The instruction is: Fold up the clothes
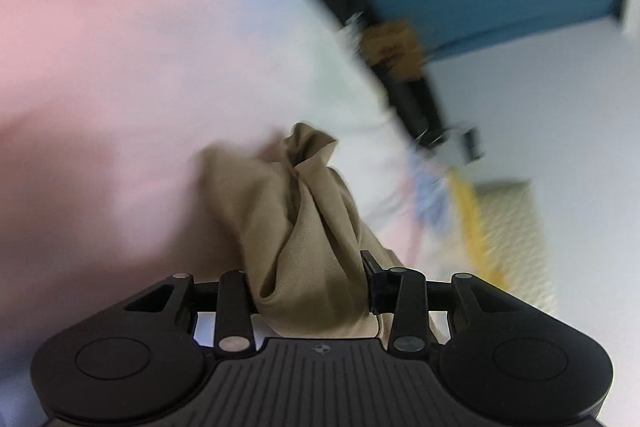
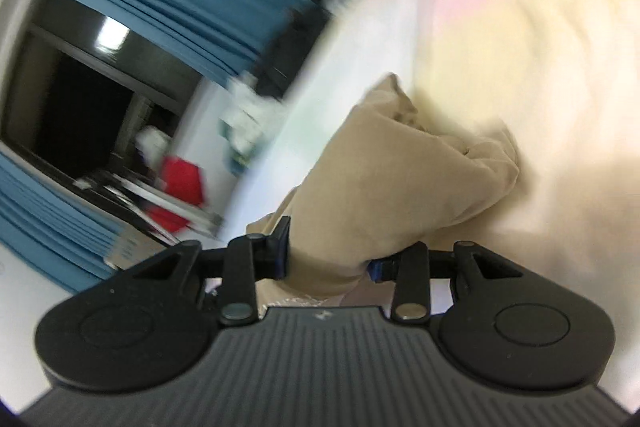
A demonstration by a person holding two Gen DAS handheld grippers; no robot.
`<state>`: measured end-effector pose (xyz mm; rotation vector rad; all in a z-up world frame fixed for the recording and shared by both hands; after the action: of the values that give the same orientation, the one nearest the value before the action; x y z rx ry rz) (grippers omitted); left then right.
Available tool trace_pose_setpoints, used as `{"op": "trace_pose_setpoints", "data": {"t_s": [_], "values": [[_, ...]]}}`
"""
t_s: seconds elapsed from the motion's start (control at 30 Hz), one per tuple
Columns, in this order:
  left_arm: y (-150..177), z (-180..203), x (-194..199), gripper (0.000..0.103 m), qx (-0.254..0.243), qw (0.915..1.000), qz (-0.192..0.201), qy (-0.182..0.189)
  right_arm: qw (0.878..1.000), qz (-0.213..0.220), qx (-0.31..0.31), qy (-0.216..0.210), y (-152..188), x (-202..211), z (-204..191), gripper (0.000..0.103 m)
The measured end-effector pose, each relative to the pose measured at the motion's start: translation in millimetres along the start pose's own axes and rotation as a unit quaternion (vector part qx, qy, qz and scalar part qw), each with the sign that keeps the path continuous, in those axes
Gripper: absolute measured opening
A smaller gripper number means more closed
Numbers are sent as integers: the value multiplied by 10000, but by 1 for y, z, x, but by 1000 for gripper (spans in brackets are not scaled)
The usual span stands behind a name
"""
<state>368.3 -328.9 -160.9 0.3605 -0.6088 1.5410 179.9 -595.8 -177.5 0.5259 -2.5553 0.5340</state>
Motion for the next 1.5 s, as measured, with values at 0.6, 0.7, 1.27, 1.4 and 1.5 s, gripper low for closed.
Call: {"op": "trace_pose_setpoints", "data": {"t_s": [0.6,0.7,1.27,1.4,1.5], "values": [[102,104,86,97,-2247,9556,346,-1873,9881,-342,613,1371,46,82,-66,61],[134,130,125,103,-2584,9421,667,-2029,9785,43,1262,1630,66,120,-102,64],[325,151,294,103,-3308,8795,1991,-2783,9214,1162,3438,1388,225,229,-198,90],[340,145,306,103,-3312,8796,2145,-2657,9156,1191,3561,1436,245,223,-196,89],[347,143,308,103,-3427,8671,2288,-2799,9118,1175,3634,1507,254,214,-193,89]]}}
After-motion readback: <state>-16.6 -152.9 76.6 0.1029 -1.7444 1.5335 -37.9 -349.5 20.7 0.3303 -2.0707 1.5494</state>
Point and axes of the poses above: each gripper's, at about its wrist camera, not at the fingertips, and x roughly against the way its jaws point, z to its right, y to its underside, the point moved 1 cm from there along -x, roughly the way its jaws point, and after that the axes turned 14 degrees about -z, right-handed, at the moved point
